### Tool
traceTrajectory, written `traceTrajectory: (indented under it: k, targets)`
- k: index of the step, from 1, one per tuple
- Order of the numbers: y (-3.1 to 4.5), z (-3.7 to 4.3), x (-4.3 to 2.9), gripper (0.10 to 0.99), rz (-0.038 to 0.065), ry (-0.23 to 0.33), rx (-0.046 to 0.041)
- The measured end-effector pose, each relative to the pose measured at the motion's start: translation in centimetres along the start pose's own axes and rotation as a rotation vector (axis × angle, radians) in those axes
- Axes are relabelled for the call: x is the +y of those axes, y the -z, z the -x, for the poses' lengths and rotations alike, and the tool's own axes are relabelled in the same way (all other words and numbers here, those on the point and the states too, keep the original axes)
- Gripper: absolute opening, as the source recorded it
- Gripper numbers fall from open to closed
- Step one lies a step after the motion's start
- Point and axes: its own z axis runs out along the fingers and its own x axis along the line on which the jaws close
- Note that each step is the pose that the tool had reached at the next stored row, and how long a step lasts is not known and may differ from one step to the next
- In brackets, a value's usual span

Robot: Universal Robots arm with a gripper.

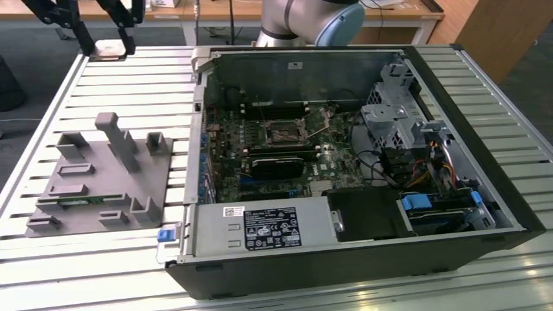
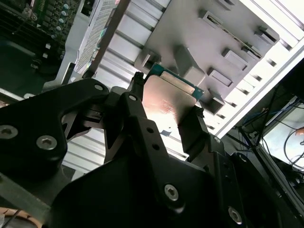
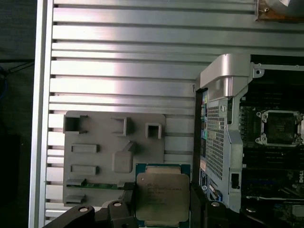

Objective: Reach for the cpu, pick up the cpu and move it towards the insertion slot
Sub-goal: 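Pick up the cpu and move it towards the insertion slot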

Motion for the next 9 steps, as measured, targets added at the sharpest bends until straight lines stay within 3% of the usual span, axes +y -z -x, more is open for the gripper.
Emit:
traceTrajectory:
  k: [9]
  targets:
    - [-0.01,1.74,0.58,0.541,0.0,0.0,-0.0001]
